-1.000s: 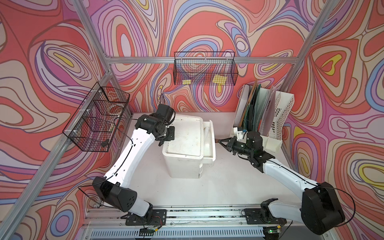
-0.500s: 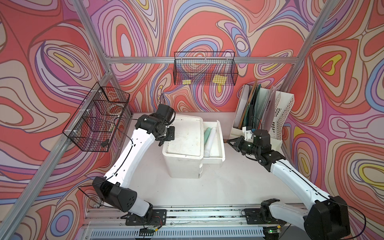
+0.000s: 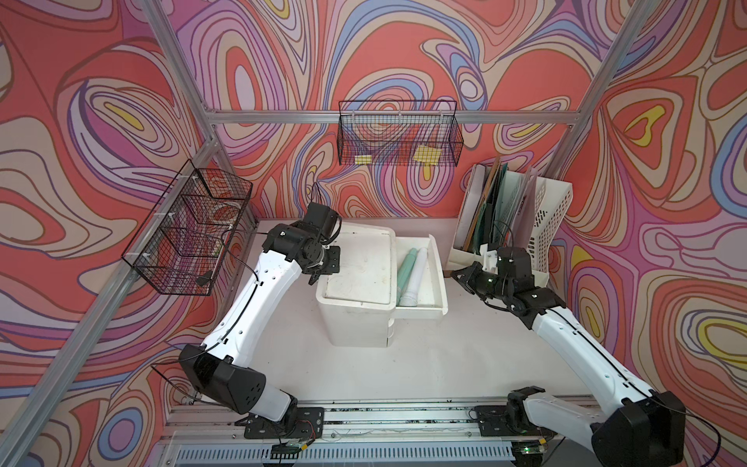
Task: Take the microphone out of the drawer
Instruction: Open the drawer in the storage box.
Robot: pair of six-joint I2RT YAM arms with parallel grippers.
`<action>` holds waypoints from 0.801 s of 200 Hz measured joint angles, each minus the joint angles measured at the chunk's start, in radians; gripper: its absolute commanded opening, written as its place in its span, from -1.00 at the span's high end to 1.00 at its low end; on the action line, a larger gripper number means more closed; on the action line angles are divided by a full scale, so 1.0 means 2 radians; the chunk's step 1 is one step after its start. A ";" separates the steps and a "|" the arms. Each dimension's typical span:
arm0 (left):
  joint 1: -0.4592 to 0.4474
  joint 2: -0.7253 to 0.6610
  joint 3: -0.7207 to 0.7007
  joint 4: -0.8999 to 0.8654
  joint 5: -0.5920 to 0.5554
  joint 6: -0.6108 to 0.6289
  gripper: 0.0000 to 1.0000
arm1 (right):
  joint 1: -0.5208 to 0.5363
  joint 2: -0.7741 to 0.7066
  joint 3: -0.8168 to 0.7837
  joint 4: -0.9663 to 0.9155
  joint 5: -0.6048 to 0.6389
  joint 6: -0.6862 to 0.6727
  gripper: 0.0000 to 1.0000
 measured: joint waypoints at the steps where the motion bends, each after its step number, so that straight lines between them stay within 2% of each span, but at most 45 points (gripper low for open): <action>1: 0.000 0.000 0.000 0.000 0.000 0.000 1.00 | 0.000 0.000 0.001 -0.002 0.000 -0.001 1.00; 39: -0.002 -0.001 -0.001 0.003 0.001 0.000 1.00 | 0.000 0.005 0.018 -0.026 0.002 -0.019 1.00; 63: -0.002 -0.001 -0.002 0.003 0.001 0.000 1.00 | 0.000 0.011 0.028 -0.038 0.003 -0.029 0.69; 94: -0.002 -0.001 -0.003 0.004 0.001 0.000 1.00 | -0.008 0.018 0.065 -0.067 0.028 -0.047 0.42; 115: -0.002 -0.002 -0.003 0.004 0.001 0.000 1.00 | -0.010 0.027 0.110 -0.098 0.046 -0.056 0.10; 160: -0.002 -0.002 -0.004 0.006 0.001 0.000 1.00 | 0.004 0.062 0.221 -0.188 0.085 -0.066 -0.03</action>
